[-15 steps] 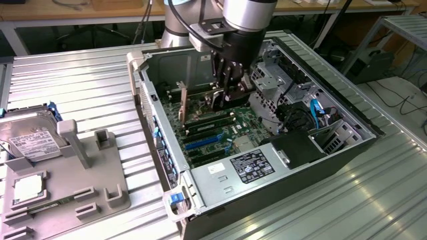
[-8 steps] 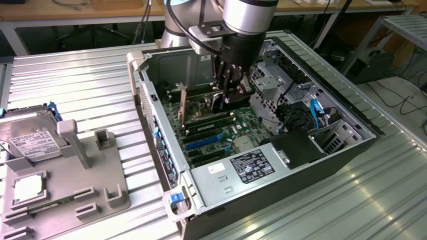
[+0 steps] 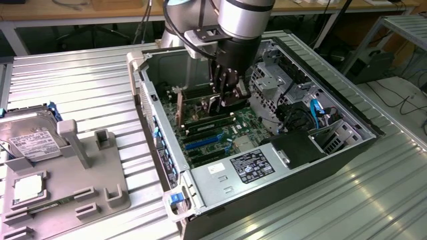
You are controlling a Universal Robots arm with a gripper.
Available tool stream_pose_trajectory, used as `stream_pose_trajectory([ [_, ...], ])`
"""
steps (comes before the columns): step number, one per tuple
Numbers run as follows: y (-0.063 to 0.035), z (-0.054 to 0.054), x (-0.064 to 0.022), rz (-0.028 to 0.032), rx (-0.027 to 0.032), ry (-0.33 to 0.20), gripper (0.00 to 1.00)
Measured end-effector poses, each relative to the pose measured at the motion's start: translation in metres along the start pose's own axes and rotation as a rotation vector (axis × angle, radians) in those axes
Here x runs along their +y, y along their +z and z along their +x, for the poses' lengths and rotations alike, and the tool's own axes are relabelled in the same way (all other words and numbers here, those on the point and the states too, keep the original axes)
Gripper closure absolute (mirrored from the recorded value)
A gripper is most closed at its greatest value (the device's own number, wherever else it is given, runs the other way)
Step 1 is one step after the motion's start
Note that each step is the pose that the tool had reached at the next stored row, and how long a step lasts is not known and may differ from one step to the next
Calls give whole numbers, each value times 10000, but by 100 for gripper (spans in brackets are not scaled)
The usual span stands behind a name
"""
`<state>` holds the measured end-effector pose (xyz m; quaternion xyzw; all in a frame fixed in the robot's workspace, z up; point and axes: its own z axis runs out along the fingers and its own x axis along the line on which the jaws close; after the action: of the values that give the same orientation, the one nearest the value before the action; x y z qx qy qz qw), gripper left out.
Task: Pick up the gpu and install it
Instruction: 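Insert the gpu into the slot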
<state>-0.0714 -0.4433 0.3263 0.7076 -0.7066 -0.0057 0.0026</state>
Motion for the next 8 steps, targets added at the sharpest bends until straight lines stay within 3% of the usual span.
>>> stream_pose_trajectory([
  [2, 35, 0, 4, 8, -1, -1, 72],
  [6, 68, 1, 14, 141, 1, -1, 72],
  [8, 76, 0, 26, 160, 0, -1, 72],
])
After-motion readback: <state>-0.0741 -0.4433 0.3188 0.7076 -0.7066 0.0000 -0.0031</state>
